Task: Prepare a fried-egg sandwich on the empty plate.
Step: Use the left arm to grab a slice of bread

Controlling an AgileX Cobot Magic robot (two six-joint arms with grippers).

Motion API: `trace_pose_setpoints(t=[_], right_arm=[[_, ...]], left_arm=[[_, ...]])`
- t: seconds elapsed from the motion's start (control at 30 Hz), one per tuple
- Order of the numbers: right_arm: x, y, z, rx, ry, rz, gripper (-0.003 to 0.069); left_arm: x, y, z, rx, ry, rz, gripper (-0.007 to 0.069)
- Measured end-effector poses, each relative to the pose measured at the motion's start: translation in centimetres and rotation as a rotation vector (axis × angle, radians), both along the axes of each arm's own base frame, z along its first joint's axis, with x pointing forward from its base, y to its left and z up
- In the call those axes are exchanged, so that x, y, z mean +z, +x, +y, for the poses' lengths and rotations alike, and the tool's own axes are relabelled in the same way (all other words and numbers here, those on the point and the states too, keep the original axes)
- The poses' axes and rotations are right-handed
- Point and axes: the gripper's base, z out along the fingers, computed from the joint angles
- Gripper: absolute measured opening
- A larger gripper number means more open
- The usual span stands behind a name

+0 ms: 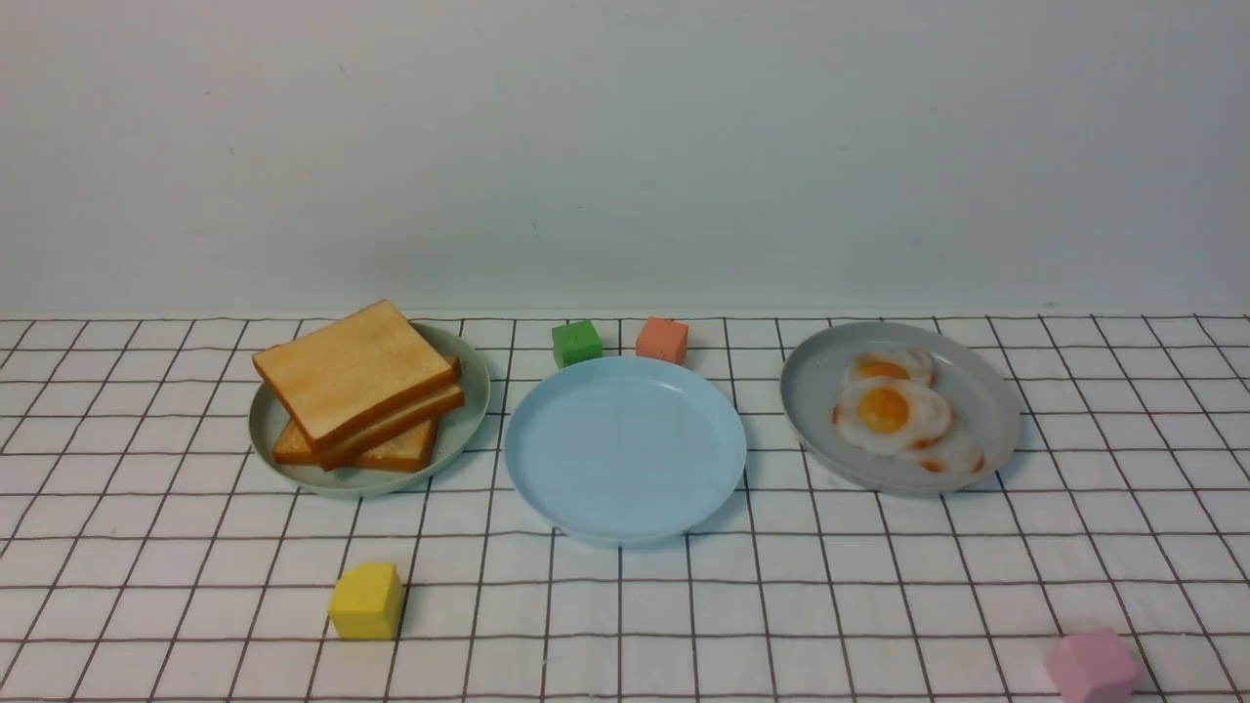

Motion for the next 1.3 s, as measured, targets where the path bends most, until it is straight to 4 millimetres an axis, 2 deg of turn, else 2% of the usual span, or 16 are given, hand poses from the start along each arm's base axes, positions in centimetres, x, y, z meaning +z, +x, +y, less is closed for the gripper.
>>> trace_pose_setpoints(t=[0.47,0.6,0.63,0.67,0.77,0.83,0.9,0.97,1.03,1.13,1.2,1.23,1.3], right_arm=[[0.0,0.0,0.0,0.0,0.0,0.0,0.0239],[0.0,0.0,0.0,0.0,0.0,0.0,0.0239],[0.0,0.0,0.0,0.0,0.0,0.0,0.0239],[0.0,0.0,0.0,0.0,0.0,0.0,0.0239],[0.0,0.0,0.0,0.0,0.0,0.0,0.0239],[0.0,0.0,0.0,0.0,0.0,0.0,0.0239],[0.0,0.0,0.0,0.0,0.0,0.0,0.0239],[0.0,0.0,0.0,0.0,0.0,0.0,0.0239],[0.0,0.0,0.0,0.0,0.0,0.0,0.0239],[0.0,0.0,0.0,0.0,0.0,0.0,0.0239],[0.0,0.0,0.0,0.0,0.0,0.0,0.0239],[0.0,0.0,0.0,0.0,0.0,0.0,0.0239],[0.0,0.0,0.0,0.0,0.0,0.0,0.0239]], left_arm=[[0.3,0.1,0.0,0.006,-0.026,-0.032,0.0237],[1.3,0.3,-0.4,0.051,-0.373,-0.122,0.0237],[1.4,0.3,-0.4,0.057,-0.415,-0.132,0.0237],[1.9,0.4,-0.4,0.079,-0.564,-0.178,0.0237],[2.8,0.5,-0.1,0.114,-0.711,-0.271,0.0237],[3.4,0.5,0.2,0.13,-0.75,-0.331,0.0236],[3.8,0.4,0.1,0.12,-0.752,-0.329,0.0228],[6.0,0.4,-0.4,0.071,-0.713,-0.276,0.0185],[7.1,0.5,-0.7,0.045,-0.678,-0.233,0.0165],[10.5,2.1,-1.5,-0.04,-0.505,-0.061,0.0101],[11.4,2.8,-1.7,-0.067,-0.456,-0.015,0.0088],[12.7,4.0,-2.0,-0.11,-0.385,0.055,0.0073],[13.9,5.9,-2.3,-0.153,-0.324,0.138,0.0064]])
